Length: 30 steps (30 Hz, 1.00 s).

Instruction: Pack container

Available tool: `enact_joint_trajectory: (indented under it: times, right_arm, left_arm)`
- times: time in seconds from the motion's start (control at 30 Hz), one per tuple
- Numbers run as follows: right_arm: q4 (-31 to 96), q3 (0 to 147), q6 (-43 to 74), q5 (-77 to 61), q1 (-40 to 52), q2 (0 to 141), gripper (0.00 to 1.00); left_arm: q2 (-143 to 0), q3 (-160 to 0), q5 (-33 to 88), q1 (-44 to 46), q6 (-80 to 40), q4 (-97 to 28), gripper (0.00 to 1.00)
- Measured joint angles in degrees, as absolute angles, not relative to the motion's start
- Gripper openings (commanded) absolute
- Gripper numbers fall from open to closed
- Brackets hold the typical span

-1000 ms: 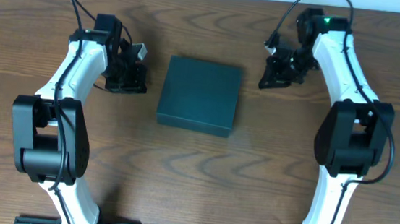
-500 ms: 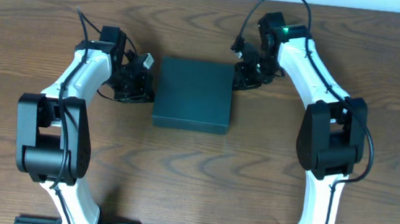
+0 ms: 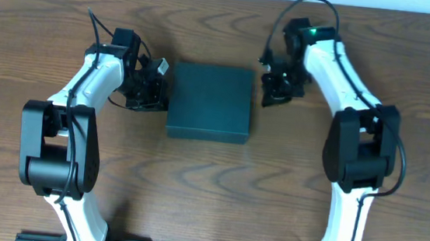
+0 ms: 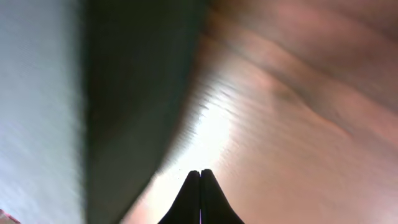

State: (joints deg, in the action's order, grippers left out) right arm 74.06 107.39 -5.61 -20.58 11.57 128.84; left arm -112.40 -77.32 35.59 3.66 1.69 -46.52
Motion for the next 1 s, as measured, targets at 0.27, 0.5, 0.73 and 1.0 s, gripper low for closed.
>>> enact_joint_trajectory:
  times: [0.27,0.5,0.73,1.0]
  right_arm:
    - [79.42,107.37,-5.61,-13.02,5.96,116.86,0.02]
    - [81.41,107.37,-5.65,-10.87,2.11,96.23,0.02]
    - [82.7,104.71,-5.67,-14.02,2.31,72.55,0.02]
    - [83.83,88.25,-5.85,-16.88,6.74,45.95,0.02]
  left_arm:
    - [-112.38,-77.32,35.29,3.81,1.41,-45.17,0.06]
    - [-103.09,-77.21,32.34,4.16,-1.19,-48.14,0.06]
    - [-78.76,-77.23,25.23,9.65,-4.84,-58.67,0.06]
    - [-52.49,-74.22,12.51,28.58,-15.68,-67.05,0.06]
